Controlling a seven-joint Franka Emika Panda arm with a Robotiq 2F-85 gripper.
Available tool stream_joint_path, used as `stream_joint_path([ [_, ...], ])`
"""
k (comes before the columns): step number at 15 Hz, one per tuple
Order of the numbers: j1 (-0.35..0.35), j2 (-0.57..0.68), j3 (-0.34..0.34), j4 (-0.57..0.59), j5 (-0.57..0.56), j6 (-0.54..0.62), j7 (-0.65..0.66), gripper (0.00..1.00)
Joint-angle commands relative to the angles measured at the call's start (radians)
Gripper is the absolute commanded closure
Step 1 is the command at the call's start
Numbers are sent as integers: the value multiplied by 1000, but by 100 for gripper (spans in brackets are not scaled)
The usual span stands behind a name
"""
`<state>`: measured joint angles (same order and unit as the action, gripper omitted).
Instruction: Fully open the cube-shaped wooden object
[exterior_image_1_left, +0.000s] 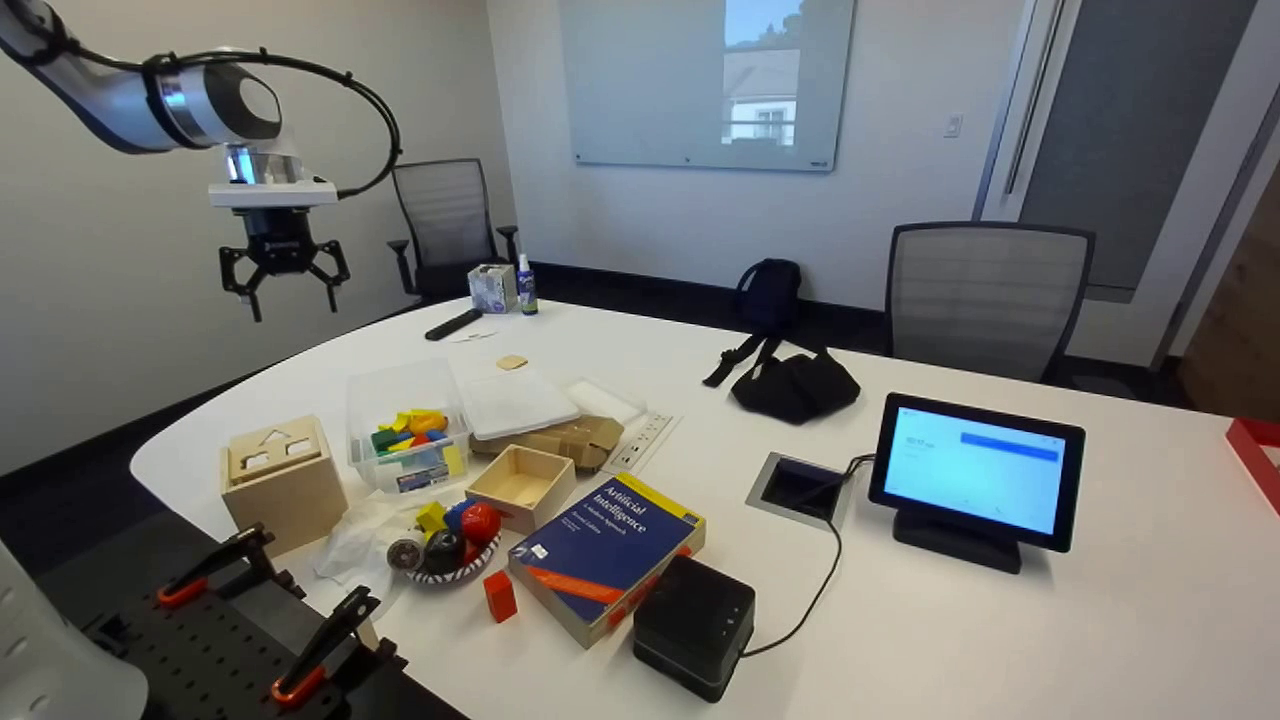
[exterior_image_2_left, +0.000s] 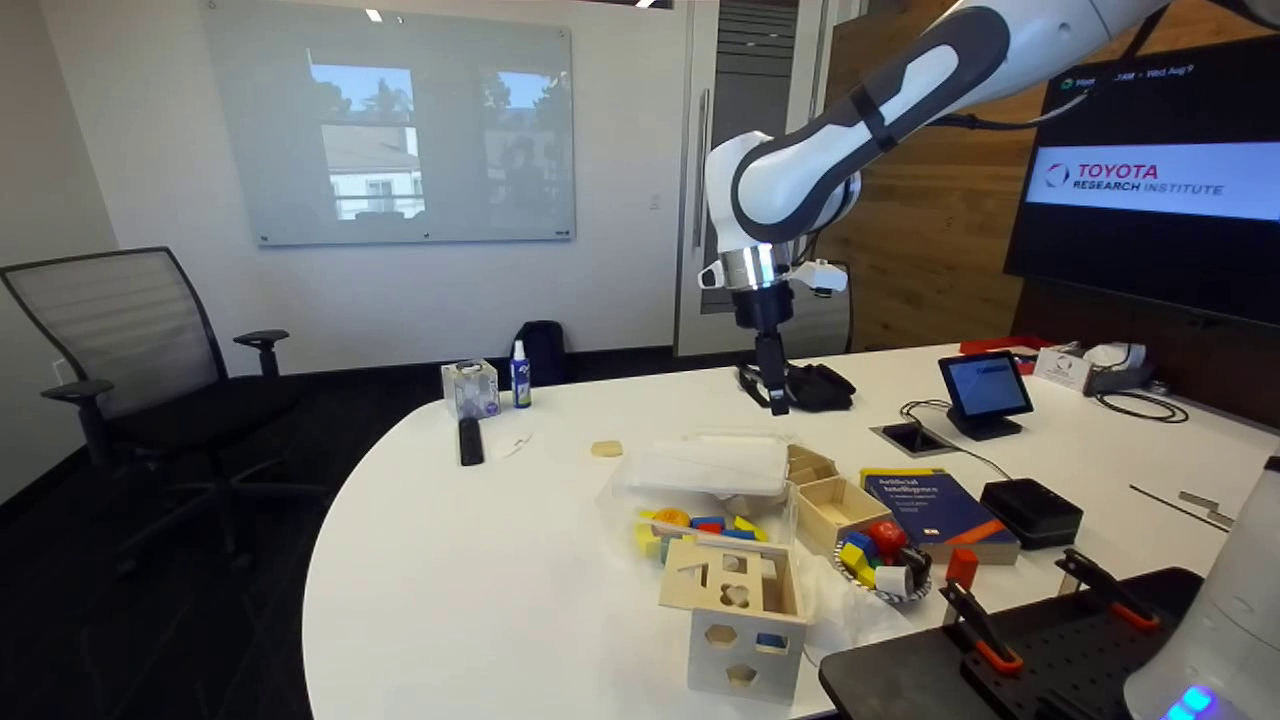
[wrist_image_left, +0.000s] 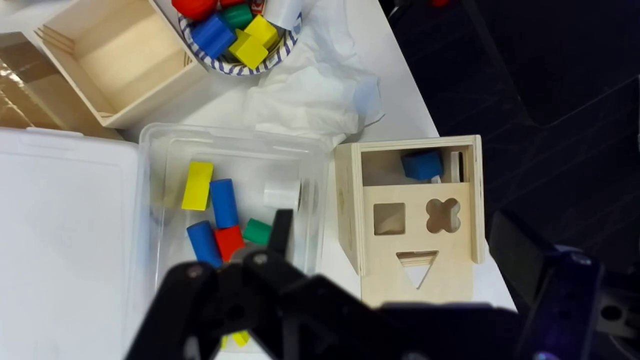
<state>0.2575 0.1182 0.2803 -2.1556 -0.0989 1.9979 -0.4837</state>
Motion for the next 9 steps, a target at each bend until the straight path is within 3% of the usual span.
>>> stream_joint_path([
  [1,13,8,12,-13,-31,16,15,0],
  [9,64,129,59,-22,-81,125,50,0],
])
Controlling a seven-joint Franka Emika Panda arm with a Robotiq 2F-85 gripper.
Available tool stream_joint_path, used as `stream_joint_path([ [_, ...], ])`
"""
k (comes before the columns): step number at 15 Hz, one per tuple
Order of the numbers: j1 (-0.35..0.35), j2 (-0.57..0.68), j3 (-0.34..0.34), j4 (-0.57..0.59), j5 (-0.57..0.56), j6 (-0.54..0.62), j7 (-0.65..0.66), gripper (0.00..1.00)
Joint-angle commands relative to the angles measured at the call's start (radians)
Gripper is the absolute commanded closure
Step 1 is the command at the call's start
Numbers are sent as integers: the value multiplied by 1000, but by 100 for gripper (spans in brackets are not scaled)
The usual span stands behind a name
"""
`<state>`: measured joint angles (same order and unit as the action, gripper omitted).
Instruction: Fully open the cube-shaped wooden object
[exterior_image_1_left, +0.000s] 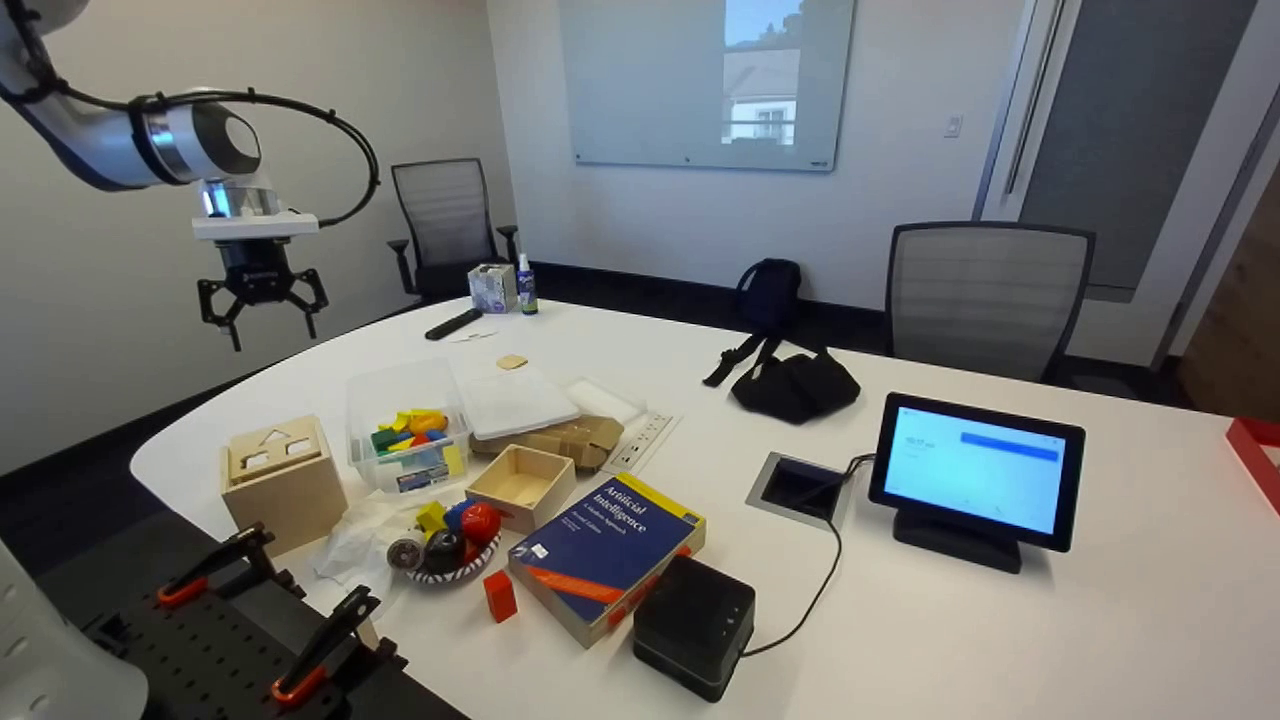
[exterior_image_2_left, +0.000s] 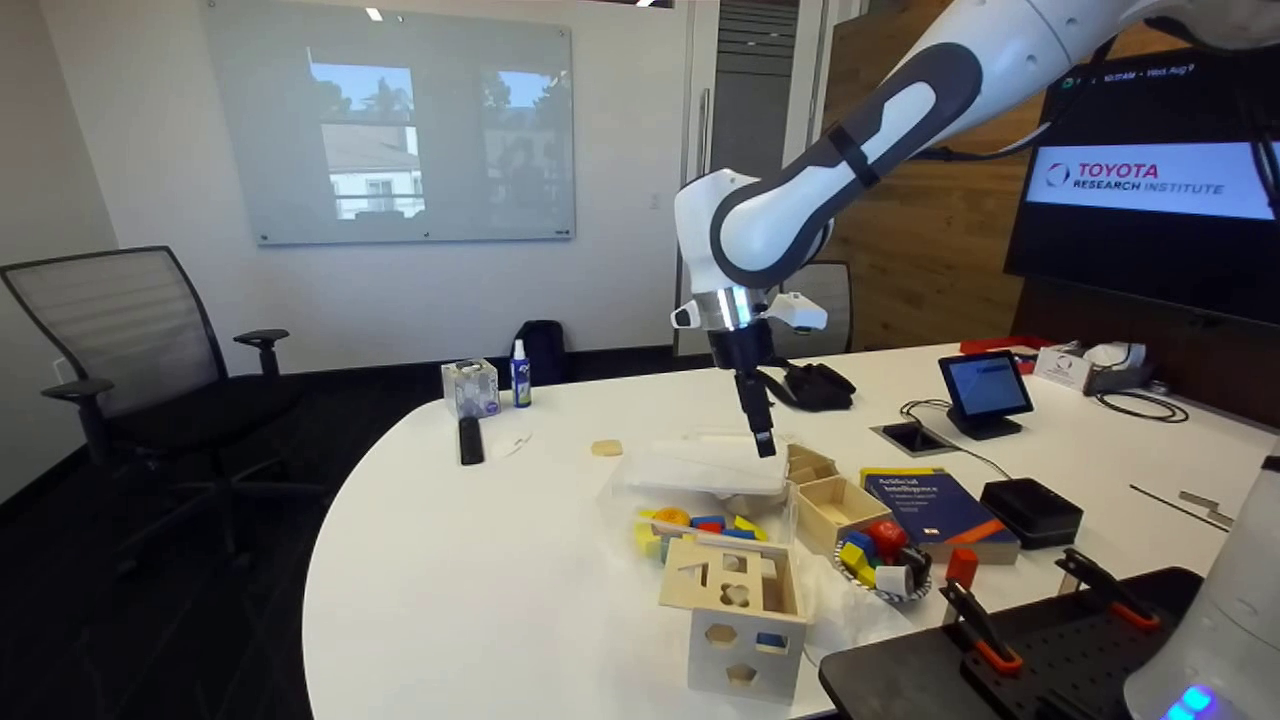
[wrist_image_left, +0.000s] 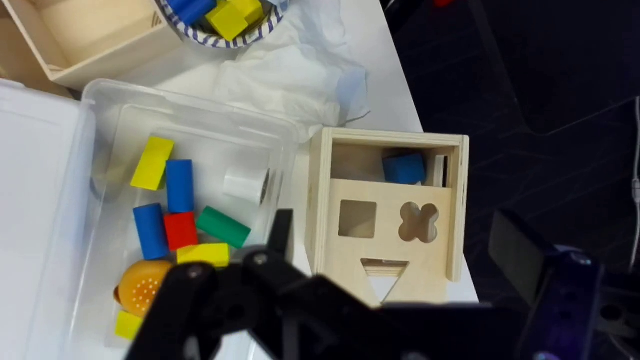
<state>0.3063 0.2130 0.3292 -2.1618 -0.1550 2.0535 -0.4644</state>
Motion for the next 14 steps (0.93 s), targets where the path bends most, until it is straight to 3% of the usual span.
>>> stream_joint_path([
  [1,17,50,13,-23,-23,102,30,0],
  [6,19,108,32,-81,8,252,29,0],
  [14,10,192,51,-133,38,363,71,0],
])
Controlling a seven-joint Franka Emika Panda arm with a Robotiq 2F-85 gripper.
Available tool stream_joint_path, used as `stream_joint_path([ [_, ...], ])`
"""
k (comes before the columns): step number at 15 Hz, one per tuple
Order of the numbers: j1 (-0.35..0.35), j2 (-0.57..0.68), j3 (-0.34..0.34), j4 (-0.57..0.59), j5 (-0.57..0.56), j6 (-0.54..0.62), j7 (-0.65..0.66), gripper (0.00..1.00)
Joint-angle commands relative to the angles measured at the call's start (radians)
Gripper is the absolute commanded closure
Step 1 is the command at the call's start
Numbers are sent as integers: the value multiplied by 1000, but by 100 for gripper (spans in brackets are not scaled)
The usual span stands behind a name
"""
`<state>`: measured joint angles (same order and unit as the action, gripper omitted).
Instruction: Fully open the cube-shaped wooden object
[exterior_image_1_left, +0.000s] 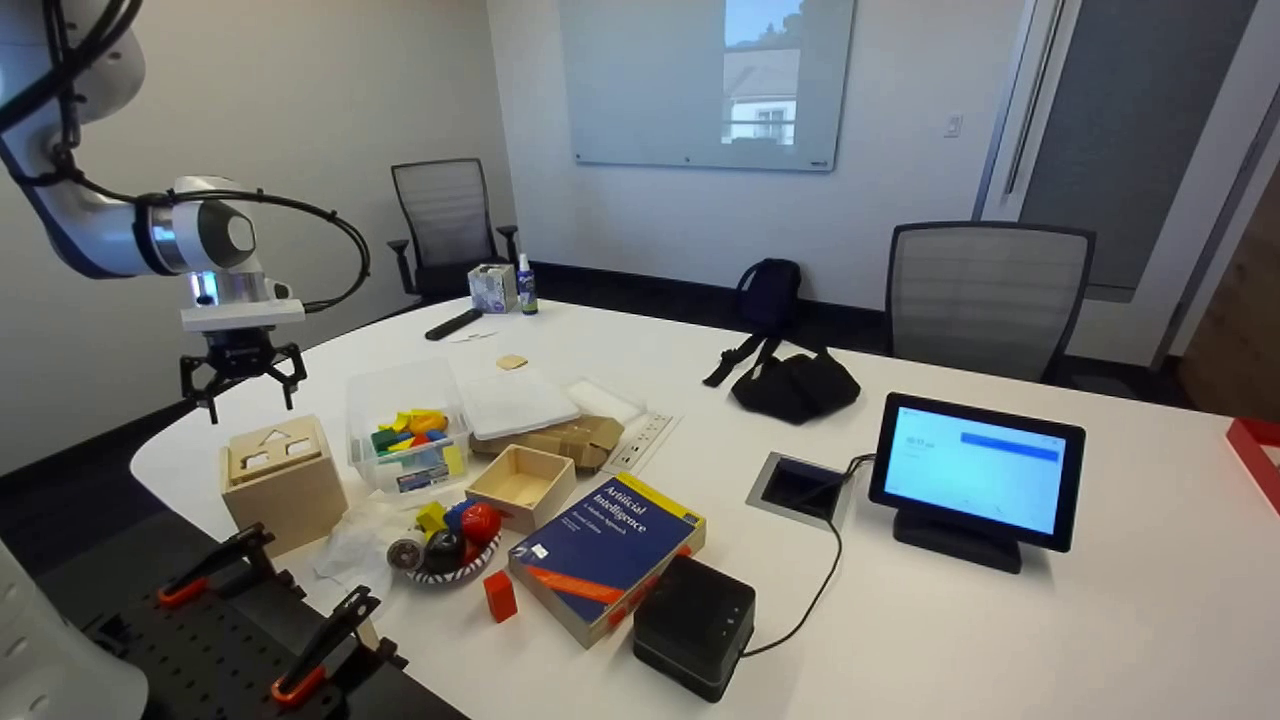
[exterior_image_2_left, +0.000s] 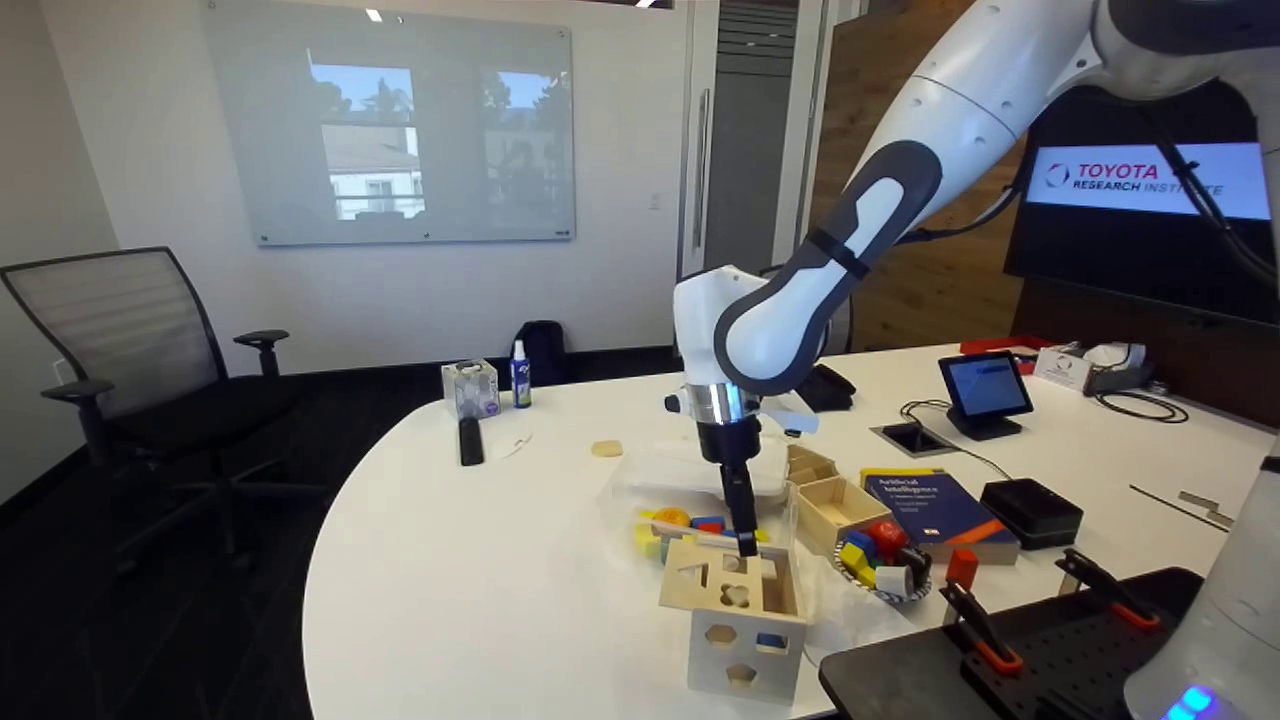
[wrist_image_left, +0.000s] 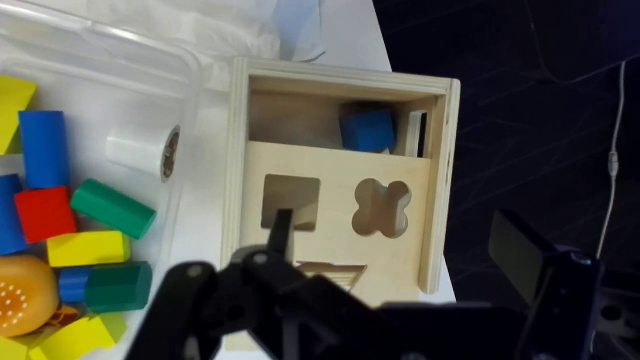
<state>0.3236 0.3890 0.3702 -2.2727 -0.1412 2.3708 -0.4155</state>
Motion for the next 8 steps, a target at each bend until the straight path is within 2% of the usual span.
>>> stream_joint_path([
  [1,-10,27,10,-26,29,57,26,0],
  [8,-29,107,7,-27,42,110,18,0],
])
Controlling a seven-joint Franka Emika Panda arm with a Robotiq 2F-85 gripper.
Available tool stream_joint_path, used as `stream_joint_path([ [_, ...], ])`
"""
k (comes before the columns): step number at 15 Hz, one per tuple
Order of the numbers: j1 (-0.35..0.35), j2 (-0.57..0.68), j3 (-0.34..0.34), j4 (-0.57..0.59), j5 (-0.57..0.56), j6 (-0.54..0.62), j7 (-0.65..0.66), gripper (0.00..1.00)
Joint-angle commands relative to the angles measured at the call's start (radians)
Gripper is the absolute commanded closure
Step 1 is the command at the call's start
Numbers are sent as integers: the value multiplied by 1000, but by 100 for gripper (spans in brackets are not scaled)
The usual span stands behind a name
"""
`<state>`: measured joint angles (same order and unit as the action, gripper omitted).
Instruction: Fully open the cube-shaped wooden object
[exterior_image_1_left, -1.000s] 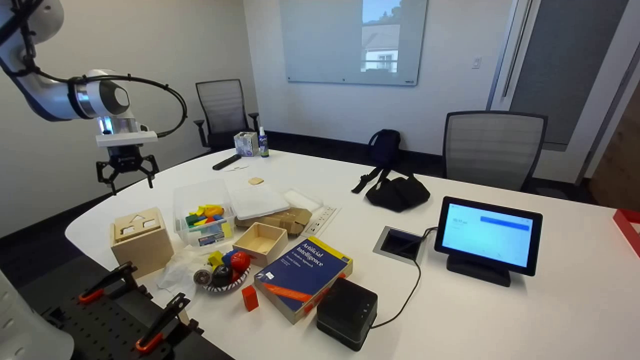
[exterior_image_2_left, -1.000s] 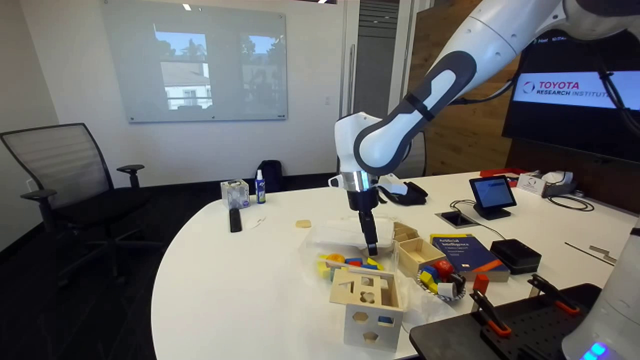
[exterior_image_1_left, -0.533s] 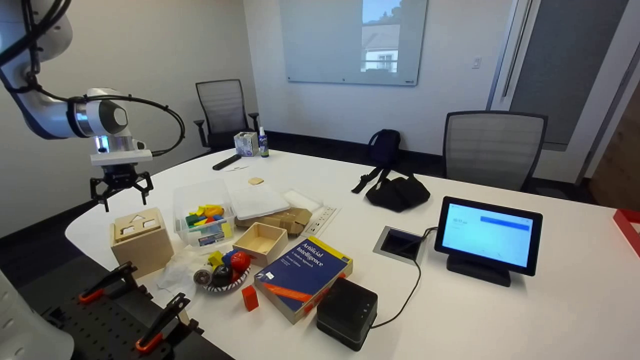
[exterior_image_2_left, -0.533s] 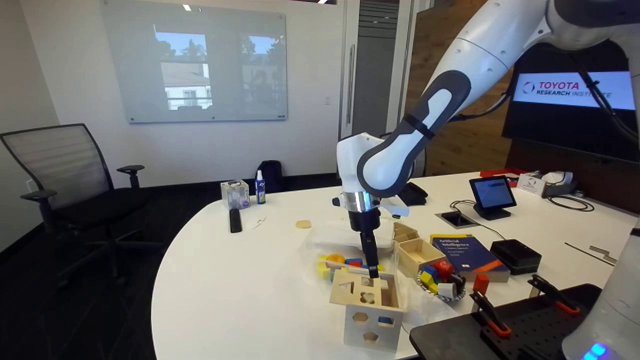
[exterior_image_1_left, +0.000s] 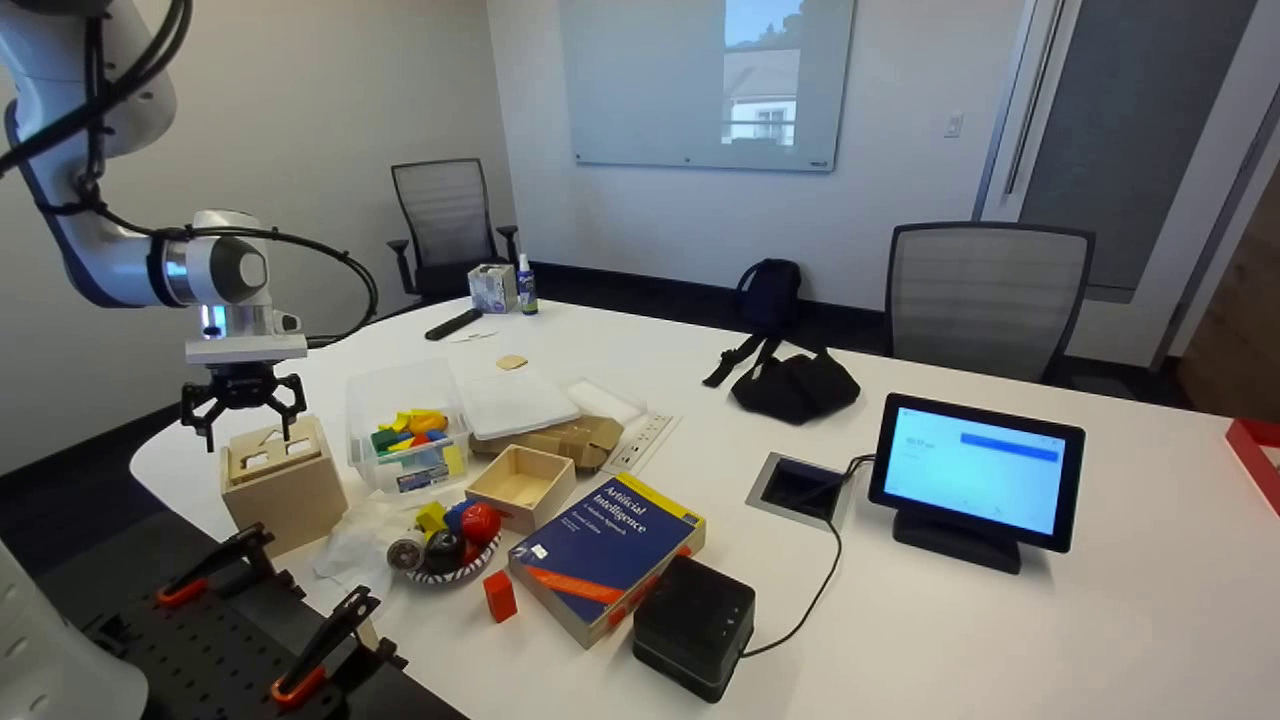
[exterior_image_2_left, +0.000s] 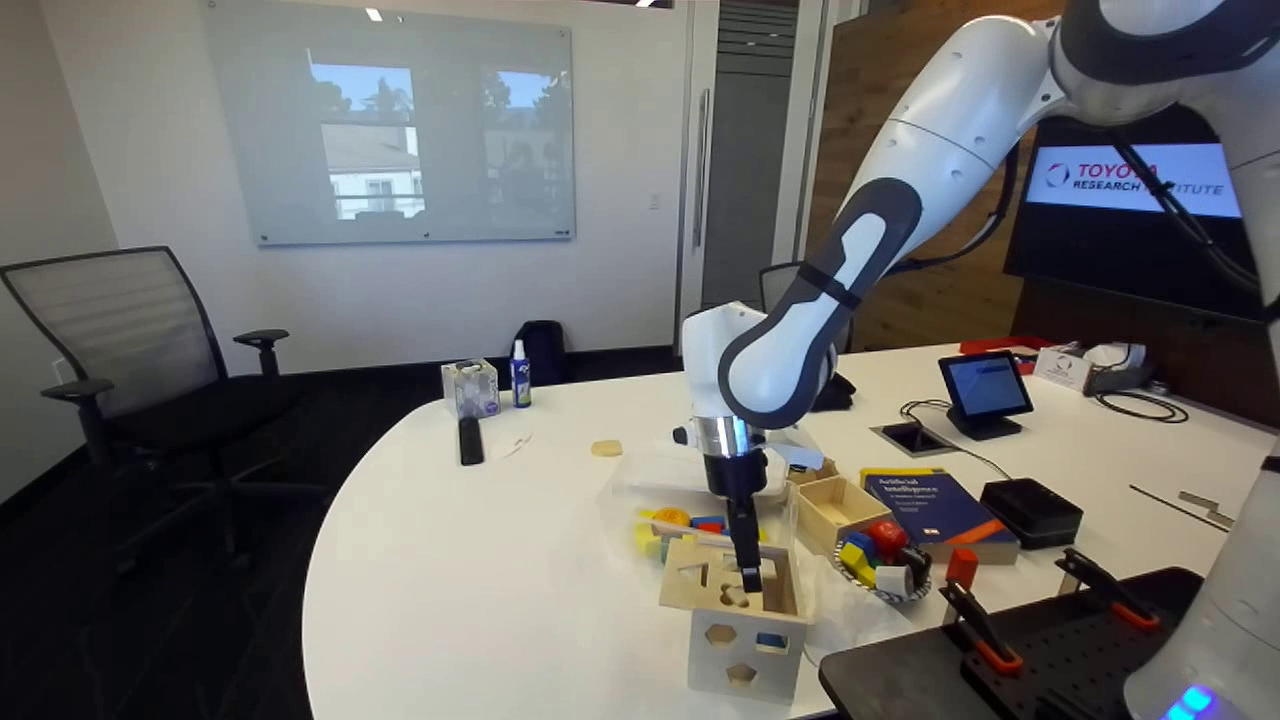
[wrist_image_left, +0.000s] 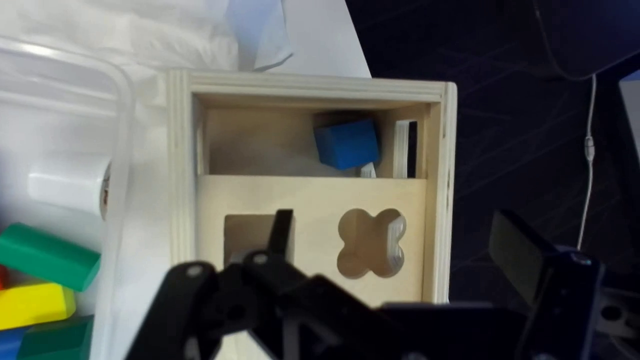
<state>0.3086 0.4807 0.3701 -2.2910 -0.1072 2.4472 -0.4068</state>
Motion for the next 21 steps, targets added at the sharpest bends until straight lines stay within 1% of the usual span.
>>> stream_joint_path([
  [1,-15,23,5,-7,4,36,11,0],
  [7,-13,51,-1,18,-10,30,16,0],
  [10,5,62,-17,34,-27,19,41,0],
  [15,19,102,-21,76,-53,10,41,0],
  [21,66,148,-32,139,-113,-2,62,0],
])
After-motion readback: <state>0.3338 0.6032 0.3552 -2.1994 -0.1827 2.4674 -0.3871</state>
